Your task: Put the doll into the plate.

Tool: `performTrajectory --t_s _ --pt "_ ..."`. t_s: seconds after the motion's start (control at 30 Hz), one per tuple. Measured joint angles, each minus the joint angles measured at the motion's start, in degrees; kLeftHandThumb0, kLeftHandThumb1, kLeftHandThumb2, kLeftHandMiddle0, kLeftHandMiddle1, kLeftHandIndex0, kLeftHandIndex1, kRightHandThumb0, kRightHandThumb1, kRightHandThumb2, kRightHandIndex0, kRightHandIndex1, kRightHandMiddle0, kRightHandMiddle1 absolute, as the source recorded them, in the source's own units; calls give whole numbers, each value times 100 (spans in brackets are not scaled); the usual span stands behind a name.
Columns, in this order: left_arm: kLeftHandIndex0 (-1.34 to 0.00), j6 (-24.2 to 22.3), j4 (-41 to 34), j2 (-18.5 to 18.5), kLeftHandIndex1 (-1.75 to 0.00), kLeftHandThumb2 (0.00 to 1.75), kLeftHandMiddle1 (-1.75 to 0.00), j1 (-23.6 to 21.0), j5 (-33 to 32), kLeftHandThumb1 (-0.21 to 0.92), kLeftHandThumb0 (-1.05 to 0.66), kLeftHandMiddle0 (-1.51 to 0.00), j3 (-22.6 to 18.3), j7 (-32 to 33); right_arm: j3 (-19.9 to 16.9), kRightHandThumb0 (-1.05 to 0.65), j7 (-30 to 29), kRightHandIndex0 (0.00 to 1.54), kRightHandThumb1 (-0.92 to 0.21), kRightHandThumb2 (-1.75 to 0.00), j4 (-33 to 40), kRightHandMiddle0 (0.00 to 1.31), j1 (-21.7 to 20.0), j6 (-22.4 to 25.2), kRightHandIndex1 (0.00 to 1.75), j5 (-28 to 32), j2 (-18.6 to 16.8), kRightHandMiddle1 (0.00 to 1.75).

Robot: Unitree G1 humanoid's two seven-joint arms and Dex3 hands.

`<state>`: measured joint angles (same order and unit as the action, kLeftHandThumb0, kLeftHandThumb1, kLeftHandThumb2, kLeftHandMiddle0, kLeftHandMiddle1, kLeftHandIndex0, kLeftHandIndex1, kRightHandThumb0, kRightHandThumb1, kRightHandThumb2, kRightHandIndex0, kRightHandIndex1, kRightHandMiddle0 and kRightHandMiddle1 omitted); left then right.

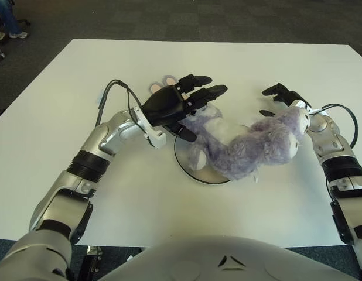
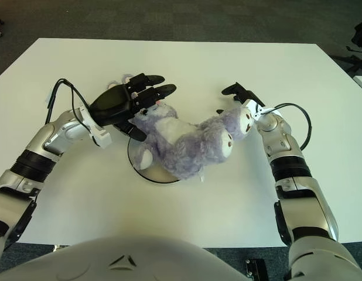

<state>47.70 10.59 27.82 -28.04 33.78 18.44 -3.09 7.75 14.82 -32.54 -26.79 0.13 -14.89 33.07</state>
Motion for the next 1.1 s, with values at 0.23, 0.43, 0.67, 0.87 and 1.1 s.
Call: performTrajectory --t_s 0.23,0.43,0.67,0.87,1.1 --pt "0 -135 111 178 -48 84 -46 -9 -565 92 -104 -17 -282 -341 -113 -55 -1 15 -53 -86 -10 0 24 1 84 72 -49 99" --pt "0 -463 39 137 -66 84 -49 0 -821 92 -105 -25 -638 -334 -199 -51 -94 13 -47 -92 -20 0 53 4 89 75 -86 104" --pt "0 -779 11 26 -76 86 -62 148 -990 92 -105 -28 -921 -266 -198 -50 -185 11 -43 -94 -25 0 53 0 90 64 -134 106" --pt "0 -1136 42 -84 -85 89 -79 240 -1047 92 -103 -24 -1111 -207 -183 -52 -257 11 -42 -94 -30 0 65 -6 89 25 -133 104" --pt "0 -1371 193 -164 -96 82 -89 239 -1211 92 -94 -28 -1408 -18 -190 -47 -324 12 -38 -98 -29 0 89 -18 90 25 -133 107"
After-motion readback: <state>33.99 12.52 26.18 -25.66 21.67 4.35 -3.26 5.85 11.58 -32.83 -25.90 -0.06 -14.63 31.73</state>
